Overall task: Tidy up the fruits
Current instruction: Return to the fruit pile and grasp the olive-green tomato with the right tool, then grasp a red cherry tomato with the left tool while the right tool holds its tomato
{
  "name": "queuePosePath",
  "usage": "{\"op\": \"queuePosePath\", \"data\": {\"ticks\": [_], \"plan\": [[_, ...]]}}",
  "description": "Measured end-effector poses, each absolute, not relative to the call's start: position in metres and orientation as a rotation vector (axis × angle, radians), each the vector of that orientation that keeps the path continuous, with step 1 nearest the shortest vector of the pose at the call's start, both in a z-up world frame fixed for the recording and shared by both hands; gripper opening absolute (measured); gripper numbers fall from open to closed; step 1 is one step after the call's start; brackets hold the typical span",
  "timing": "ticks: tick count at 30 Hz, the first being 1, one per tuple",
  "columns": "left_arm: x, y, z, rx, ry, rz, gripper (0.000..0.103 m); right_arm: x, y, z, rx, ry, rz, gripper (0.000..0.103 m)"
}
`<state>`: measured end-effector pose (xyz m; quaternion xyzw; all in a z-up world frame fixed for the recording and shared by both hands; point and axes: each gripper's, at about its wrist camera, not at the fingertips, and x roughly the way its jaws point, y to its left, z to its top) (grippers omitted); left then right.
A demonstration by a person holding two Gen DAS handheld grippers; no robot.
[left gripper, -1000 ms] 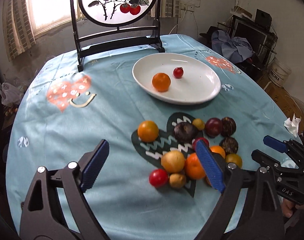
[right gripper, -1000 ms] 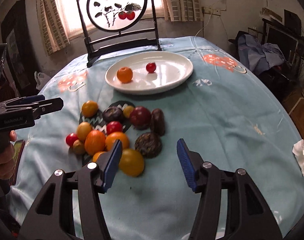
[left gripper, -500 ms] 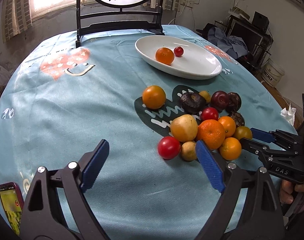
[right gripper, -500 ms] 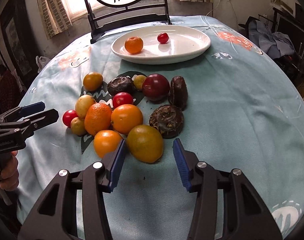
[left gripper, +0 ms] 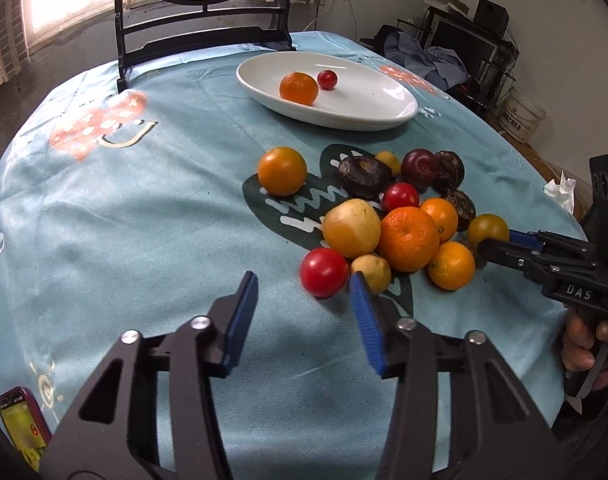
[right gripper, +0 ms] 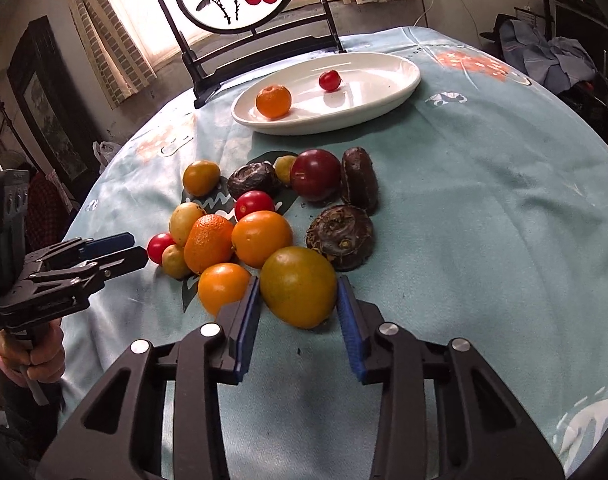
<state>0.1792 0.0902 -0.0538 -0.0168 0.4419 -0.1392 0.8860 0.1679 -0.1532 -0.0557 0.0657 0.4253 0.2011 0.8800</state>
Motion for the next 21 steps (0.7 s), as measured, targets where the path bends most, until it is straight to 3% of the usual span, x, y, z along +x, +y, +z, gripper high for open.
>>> {"op": "queuePosePath", "data": {"ticks": [21], "plan": [[0.207, 0.088, -0.066, -0.06, 0.967, -0.425, 0.037, 0.154, -0.168, -0.05, 0.15, 0.873, 0.425, 0.038]]}}
